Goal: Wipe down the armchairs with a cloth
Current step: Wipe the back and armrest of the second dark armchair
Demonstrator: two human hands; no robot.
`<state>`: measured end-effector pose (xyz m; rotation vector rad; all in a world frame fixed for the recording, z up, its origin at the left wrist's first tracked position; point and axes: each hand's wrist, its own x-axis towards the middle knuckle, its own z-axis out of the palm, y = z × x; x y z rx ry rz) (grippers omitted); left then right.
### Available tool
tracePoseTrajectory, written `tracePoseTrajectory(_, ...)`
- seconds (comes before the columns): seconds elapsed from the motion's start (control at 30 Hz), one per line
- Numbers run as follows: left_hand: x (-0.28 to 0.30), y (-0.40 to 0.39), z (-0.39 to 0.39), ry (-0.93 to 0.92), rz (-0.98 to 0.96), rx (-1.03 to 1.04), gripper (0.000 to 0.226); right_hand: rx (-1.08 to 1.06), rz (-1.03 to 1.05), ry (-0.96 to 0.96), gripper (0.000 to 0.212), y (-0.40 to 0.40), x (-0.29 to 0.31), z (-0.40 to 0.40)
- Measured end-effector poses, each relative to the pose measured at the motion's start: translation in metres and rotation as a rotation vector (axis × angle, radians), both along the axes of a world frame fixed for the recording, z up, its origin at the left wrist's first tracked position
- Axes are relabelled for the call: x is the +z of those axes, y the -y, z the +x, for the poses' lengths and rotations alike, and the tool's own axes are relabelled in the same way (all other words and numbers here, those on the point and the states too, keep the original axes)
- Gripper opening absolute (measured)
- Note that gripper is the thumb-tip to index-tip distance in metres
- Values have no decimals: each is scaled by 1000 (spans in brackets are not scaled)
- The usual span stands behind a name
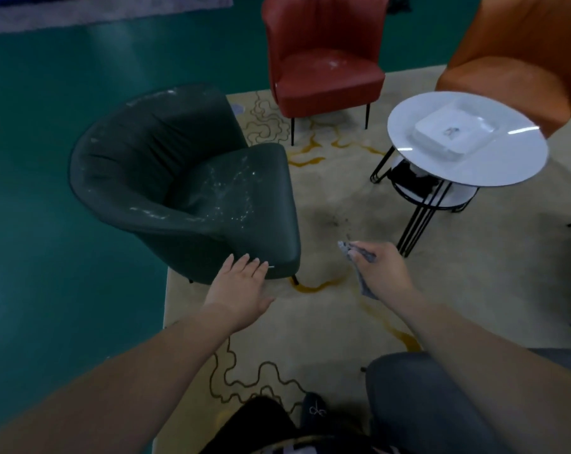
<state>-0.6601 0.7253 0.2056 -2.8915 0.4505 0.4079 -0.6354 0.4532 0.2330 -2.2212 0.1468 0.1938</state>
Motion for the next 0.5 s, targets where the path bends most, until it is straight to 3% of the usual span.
tracePoseTrajectory(0.5,-23,-5,235,-45,-23,70,76,105,-149,-22,33,-5,-10,252)
